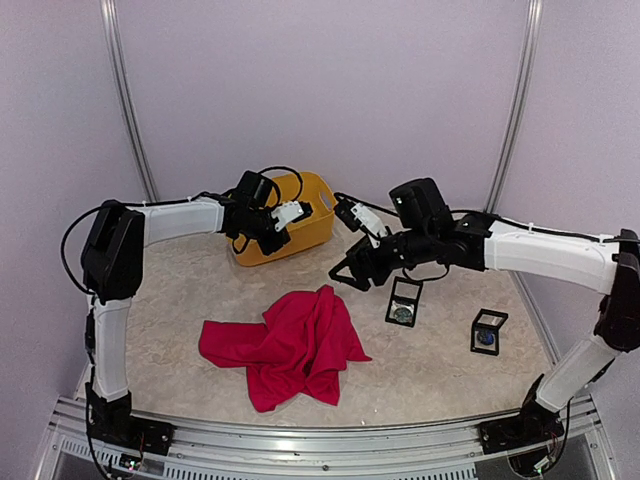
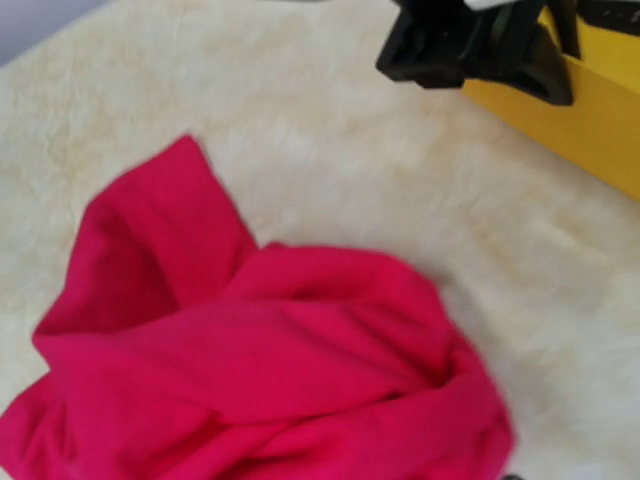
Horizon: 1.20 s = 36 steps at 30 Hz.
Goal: Pin the brooch onto the clothing
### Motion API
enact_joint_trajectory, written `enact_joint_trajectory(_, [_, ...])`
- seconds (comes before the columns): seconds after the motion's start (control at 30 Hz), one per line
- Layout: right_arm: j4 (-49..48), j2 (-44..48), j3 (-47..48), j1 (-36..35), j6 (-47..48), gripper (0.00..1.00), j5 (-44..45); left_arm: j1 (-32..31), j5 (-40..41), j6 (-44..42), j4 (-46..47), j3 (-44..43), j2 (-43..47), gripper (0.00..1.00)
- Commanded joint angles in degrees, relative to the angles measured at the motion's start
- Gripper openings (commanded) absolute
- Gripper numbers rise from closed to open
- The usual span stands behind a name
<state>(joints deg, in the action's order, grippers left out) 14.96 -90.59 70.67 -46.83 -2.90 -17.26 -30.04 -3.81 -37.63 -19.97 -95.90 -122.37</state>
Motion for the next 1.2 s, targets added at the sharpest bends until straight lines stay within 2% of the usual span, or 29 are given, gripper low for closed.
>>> enact_joint_trajectory(0.0, [5.6, 6.1, 1.4, 3.2, 4.3, 0.72, 7.8, 3.0, -2.0, 8.6, -4.5, -2.9, 0.7, 0.00])
enact_joint_trajectory(0.1, [6.2, 10.6, -0.9, 8.8, 6.3, 0.73, 8.3, 6.8, 0.3, 17.4, -7.5, -2.7, 2.3, 0.00])
enact_joint_trajectory(0.2, [6.2, 13.5, -2.8, 15.0, 8.2, 0.75, 7.3, 13.6, 3.1, 27.9, -10.9, -1.1, 4.0, 0.00])
enact_joint_trajectory(0.37, [7.7, 13.6, -4.0, 21.6, 12.9, 0.77, 6.7, 26.1, 0.8, 39.4, -11.1, 4.8, 6.4, 0.00])
enact_joint_trajectory(0.53, [11.0, 10.6, -2.3, 23.8, 13.5, 0.77, 5.5, 34.0, 0.3, 42.6, -7.4, 7.4, 6.5, 0.00])
enact_joint_trajectory(0.9, [16.6, 6.6, -4.3, 24.8, 22.0, 0.81, 3.0, 34.5, 2.8, 39.7, -6.4, -3.6, 0.7, 0.00])
enact_joint_trajectory(0.93, [17.2, 6.0, -4.5, 24.9, 22.5, 0.81, 3.8, 34.5, 2.0, 39.0, -6.4, -4.4, 0.3, 0.14])
enact_joint_trajectory(1.0, [17.8, 4.7, -4.7, 24.9, 23.2, 0.82, 5.1, 34.3, -0.6, 37.7, -4.3, -3.8, 0.6, 0.71])
enact_joint_trajectory(1.03, [18.2, 4.0, -4.8, 24.9, 23.7, 0.81, 5.1, 34.0, -0.6, 37.7, -1.8, -2.0, 2.1, 0.93])
enact_joint_trajectory(1.07, [18.6, 3.4, -4.8, 24.9, 24.4, 0.81, 4.5, 33.5, -0.3, 36.7, 2.5, 0.7, 3.8, 0.98])
enact_joint_trajectory(1.1, [18.7, 2.7, -4.8, 24.8, 25.0, 0.81, 4.2, 32.7, 1.6, 36.4, 7.1, 3.7, 7.6, 0.99])
enact_joint_trajectory(1.17, [18.1, 0.8, -4.8, 24.9, 25.9, 0.79, 5.2, 29.5, 10.7, 35.7, 18.8, 14.1, 15.0, 0.99])
